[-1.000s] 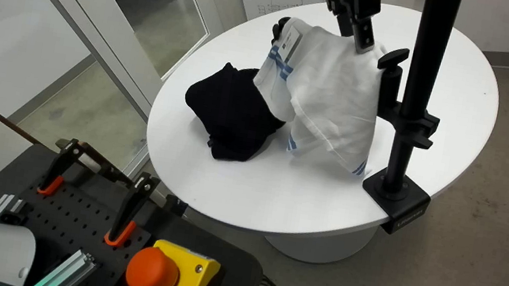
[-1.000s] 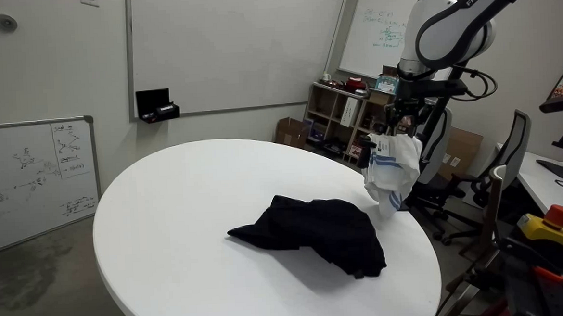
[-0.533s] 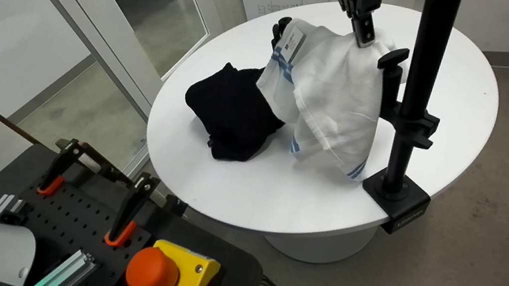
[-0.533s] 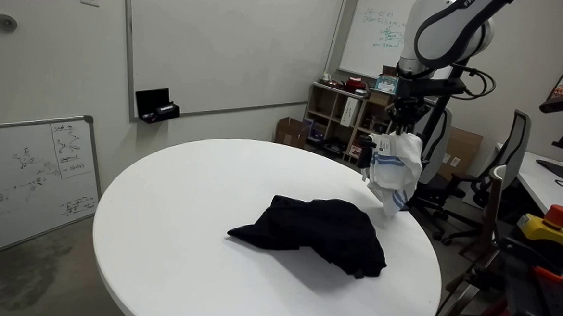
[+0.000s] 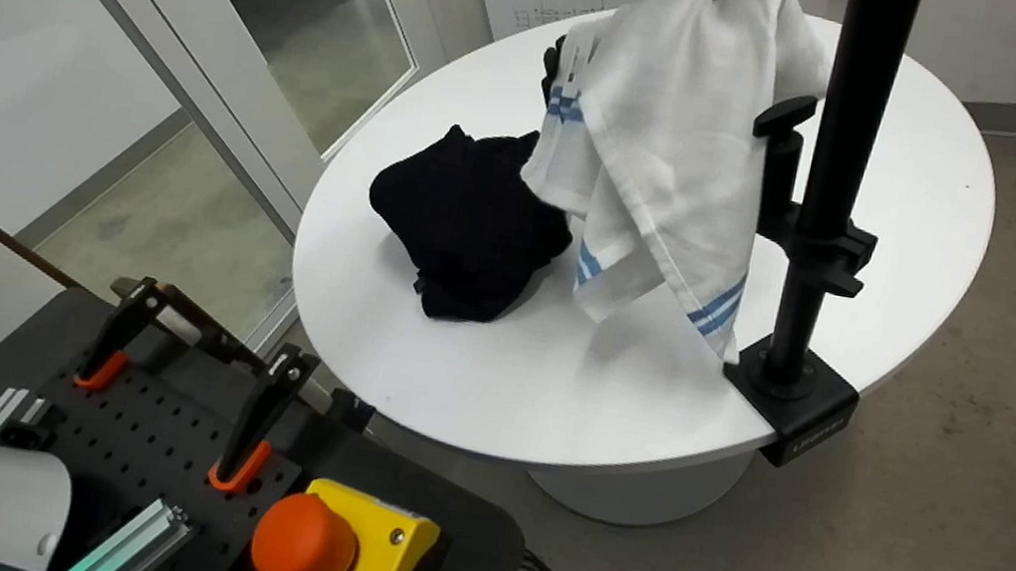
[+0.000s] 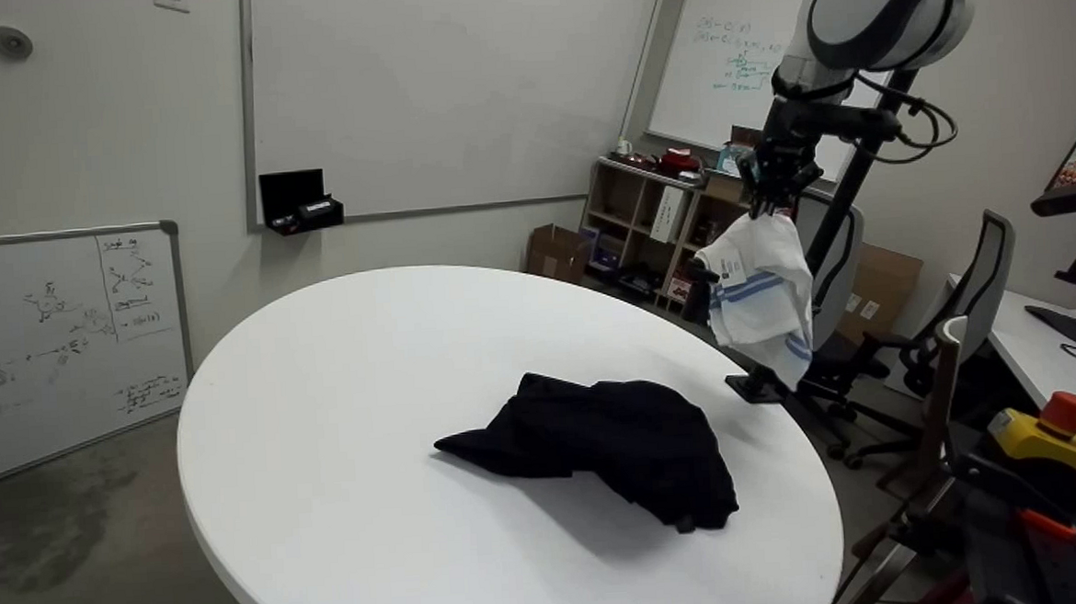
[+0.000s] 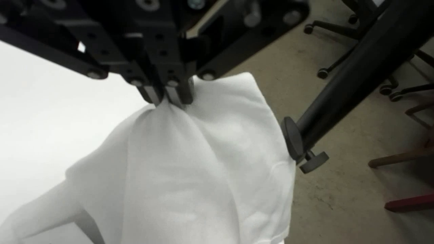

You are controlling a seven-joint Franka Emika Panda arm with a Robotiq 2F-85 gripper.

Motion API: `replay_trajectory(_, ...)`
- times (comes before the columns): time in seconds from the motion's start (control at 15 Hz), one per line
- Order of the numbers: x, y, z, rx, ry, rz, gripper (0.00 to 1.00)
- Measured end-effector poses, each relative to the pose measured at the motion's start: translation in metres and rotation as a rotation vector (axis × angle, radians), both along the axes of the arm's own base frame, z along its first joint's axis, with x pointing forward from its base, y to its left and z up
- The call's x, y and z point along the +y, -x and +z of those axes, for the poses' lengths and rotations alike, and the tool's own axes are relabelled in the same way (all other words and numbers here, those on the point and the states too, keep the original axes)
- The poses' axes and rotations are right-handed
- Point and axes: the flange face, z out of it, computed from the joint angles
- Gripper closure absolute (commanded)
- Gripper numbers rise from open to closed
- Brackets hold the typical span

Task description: Unhang the towel from the object and put it on the table

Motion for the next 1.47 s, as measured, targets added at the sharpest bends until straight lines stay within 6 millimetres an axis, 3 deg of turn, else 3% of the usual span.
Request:
replay_trajectory(0.27,0.021,0.001,0.087,-0.161,-0.026,0.103,0.99)
replay_trajectory(0.53,0.064,0.015,0.167,-0.308,-0.057,0.265,0.99)
replay_trajectory(0.8,0.119,0.033,0.216,-0.368,-0.119,0.46,0.99)
replay_trajectory(1.0,0.165,0.045,0.228,-0.345,-0.173,0.609,0.99)
replay_trajectory(1.13,0.196,0.051,0.223,-0.297,-0.206,0.703,0.99)
replay_trajectory(1.47,0.269,0.06,0.179,-0.149,-0.26,0.931,0.99)
